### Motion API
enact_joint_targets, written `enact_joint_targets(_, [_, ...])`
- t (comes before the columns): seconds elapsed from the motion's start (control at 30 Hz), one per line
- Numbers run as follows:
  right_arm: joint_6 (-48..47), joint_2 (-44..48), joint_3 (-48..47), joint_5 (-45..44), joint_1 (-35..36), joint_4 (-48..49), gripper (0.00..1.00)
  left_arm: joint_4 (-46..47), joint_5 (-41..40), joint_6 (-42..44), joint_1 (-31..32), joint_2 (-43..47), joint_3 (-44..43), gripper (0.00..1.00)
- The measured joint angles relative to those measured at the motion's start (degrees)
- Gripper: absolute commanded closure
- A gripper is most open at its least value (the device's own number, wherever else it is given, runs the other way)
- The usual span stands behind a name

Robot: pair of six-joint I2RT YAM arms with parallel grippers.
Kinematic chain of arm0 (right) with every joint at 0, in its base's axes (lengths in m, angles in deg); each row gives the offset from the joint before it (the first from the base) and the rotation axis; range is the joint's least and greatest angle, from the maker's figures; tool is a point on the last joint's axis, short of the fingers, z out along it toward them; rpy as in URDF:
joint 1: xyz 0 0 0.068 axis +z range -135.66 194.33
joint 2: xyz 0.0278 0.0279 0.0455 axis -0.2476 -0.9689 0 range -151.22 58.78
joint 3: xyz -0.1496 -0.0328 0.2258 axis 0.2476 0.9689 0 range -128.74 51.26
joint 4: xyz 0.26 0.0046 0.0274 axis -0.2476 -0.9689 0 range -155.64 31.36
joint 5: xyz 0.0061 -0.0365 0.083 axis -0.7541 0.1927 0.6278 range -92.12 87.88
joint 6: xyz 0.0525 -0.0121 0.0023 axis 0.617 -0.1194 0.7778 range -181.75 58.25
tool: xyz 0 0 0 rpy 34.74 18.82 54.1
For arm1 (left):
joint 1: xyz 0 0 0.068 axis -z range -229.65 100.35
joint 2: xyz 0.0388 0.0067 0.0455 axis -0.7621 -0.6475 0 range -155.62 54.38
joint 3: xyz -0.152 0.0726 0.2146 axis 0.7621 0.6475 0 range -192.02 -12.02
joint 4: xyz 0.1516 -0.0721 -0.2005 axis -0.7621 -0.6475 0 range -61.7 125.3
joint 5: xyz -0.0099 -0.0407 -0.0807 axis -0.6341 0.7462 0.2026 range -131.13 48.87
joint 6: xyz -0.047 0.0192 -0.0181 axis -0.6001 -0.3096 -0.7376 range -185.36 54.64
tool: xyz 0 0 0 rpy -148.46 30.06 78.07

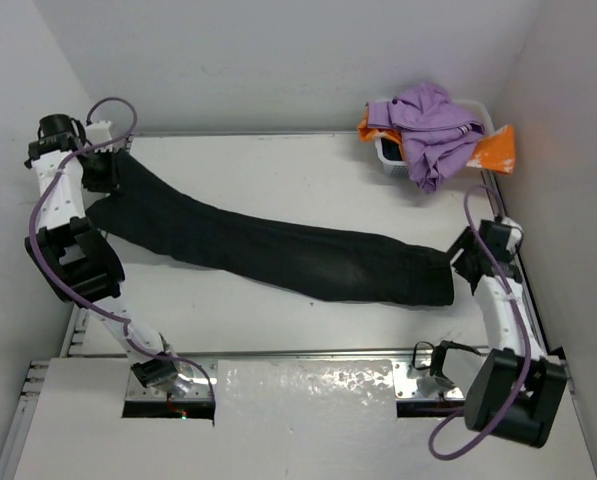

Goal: Fold and stack the trousers
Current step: Fold the trousers

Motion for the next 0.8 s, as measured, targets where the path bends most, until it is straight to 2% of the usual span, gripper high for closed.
enact_joint_targets(0.13, [0.07,-5.68,-0.39,3.52,7.23,1.90,0.27,-3.13,2.62,-0.13,5.55,1.97,-3.15,1.00])
enact_joint_targets(0.33, [1.60,-10.27,-0.37,6.03,7.89,2.51,0.26,-3.67,9.55,-4.04,22.75,3.87,-5.77,1.00])
enact_joint_targets(0.53, [0.07,-15.96,-0.33,7.19,7.89,3.89,0.26,0.57,13.07,-12.04,33.09,5.25,1.77,1.00])
enact_joint_targets(0.63, [0.04,-20.00,0.20,8.57,7.89,6.36,0.30,1.92,12.72,-14.36,39.17,4.90,3.82,1.00])
enact_joint_targets(0.7, [0.09,-20.90,0.28,9.07,7.85,8.24,0.37,3.08,12.74,-15.26,43.36,4.52,4.20,1.00])
enact_joint_targets(0.8, [0.28,-21.84,0.13,9.90,7.91,10.67,0.38,4.15,12.76,-15.89,48.37,4.02,4.59,1.00])
